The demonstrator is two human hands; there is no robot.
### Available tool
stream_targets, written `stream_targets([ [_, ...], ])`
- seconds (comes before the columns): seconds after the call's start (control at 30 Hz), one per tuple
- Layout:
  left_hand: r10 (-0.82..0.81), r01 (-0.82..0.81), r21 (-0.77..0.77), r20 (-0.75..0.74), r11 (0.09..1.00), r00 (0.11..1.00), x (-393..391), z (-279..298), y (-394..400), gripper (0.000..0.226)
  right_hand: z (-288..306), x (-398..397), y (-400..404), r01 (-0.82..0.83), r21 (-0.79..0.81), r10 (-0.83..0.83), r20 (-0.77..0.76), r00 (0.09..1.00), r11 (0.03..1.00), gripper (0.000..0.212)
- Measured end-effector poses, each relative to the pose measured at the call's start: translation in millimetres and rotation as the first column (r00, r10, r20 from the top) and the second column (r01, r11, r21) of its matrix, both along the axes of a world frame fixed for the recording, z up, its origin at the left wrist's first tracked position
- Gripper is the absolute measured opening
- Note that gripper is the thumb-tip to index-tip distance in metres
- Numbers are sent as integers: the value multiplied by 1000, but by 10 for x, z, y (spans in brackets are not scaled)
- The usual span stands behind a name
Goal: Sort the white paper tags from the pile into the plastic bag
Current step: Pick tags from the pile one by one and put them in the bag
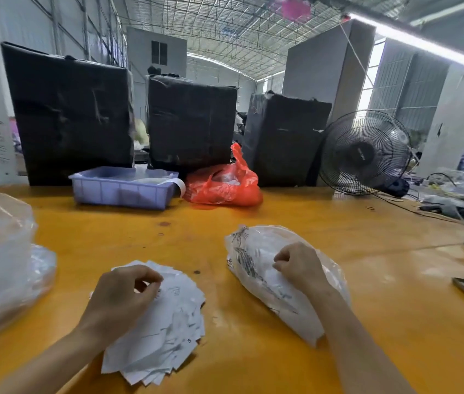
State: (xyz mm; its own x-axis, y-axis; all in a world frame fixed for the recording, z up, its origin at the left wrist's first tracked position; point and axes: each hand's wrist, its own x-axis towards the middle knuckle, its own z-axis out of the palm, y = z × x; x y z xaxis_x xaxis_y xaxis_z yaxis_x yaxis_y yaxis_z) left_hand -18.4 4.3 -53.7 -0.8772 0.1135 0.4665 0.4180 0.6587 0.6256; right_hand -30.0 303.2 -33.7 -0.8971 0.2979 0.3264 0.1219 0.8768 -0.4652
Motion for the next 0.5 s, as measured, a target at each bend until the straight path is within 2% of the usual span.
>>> stream_targets([
  [0.1,-5,6,17,-33,1000,999,23,3,21,29,65,12,-52,-39,-187,6,-171,985,982,55],
  [0.17,-5,6,36,-39,999,999,35,3,33,30,126,32,-143,-96,-280,52,-162,985,955,67],
  [0.3,-6,8,60,-32,998,999,40,-7,38,29,112,45,-251,-79,-221,105,110,988,972,51],
  [0.4,-8,10,67,-37,998,999,33,-10,37,26,134,51,-180,-38,-331,51,30,998,943,24],
  [0.5,-12,14,79,-33,997,999,26,-10,50,25,171,68,-143,-43,-562,-52,-151,987,826,23],
])
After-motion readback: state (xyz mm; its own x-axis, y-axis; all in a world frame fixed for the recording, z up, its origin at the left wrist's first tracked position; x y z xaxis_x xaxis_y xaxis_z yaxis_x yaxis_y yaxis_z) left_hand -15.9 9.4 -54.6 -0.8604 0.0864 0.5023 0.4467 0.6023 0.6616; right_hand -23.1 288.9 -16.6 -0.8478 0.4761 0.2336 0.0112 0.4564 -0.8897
